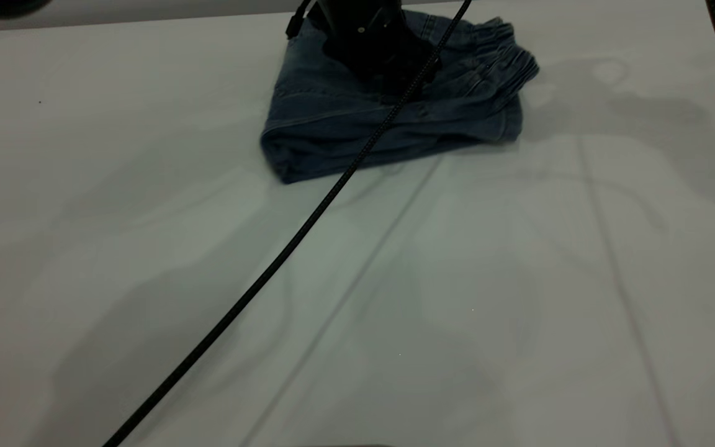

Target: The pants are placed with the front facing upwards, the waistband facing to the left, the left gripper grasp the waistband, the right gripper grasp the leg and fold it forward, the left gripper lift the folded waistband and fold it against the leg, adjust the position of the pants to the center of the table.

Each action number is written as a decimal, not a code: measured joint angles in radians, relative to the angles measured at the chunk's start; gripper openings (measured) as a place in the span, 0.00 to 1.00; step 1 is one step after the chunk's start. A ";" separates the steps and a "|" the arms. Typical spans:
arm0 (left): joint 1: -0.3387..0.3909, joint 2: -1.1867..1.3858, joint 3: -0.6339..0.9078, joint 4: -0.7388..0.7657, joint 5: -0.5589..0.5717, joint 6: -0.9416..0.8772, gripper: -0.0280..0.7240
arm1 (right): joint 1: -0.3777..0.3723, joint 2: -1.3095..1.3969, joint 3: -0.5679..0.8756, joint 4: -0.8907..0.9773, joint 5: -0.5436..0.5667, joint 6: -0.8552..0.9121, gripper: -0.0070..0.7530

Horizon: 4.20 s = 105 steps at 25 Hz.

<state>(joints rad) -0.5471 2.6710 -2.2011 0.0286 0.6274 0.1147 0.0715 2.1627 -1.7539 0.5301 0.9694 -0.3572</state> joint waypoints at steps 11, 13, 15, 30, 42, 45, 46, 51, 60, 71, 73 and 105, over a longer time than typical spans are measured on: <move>0.000 -0.028 -0.001 -0.166 0.489 0.002 0.74 | 0.000 0.000 0.000 0.002 -0.009 -0.001 0.73; 0.000 -0.028 -0.001 -0.216 0.536 -0.010 0.74 | 0.000 0.000 0.000 0.002 -0.010 -0.001 0.73; 0.000 -0.028 -0.001 -0.255 0.544 -0.018 0.74 | 0.000 0.000 0.000 0.002 -0.011 -0.001 0.73; 0.000 -0.168 -0.079 -0.118 0.544 0.006 0.71 | 0.000 -0.126 -0.120 -0.022 0.069 0.012 0.73; 0.000 -0.590 -0.077 -0.058 0.544 -0.013 0.71 | 0.000 -0.504 -0.217 -0.041 0.286 0.084 0.73; 0.000 -0.715 -0.037 -0.058 0.544 -0.029 0.71 | 0.000 -0.602 -0.217 -0.069 0.292 0.131 0.73; 0.000 -0.764 -0.009 -0.058 0.544 -0.031 0.71 | 0.000 -0.636 -0.217 -0.081 0.294 0.150 0.73; 0.000 -1.032 0.209 -0.058 0.544 -0.038 0.71 | 0.000 -0.810 -0.190 -0.126 0.300 0.236 0.73; -0.001 -1.598 0.625 -0.058 0.544 -0.038 0.71 | 0.000 -1.227 0.094 -0.153 0.308 0.250 0.73; -0.001 -2.130 1.029 -0.058 0.544 -0.038 0.71 | 0.000 -1.724 0.549 -0.176 0.308 0.258 0.73; -0.001 -2.192 1.084 -0.058 0.544 -0.038 0.71 | 0.000 -1.810 0.627 -0.183 0.308 0.259 0.73; -0.004 -2.292 1.694 -0.060 0.472 -0.046 0.71 | 0.000 -2.175 1.279 -0.343 0.180 0.209 0.73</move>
<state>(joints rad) -0.5512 0.3794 -0.5067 -0.0318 1.0994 0.0684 0.0715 -0.0120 -0.4752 0.1867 1.1492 -0.1482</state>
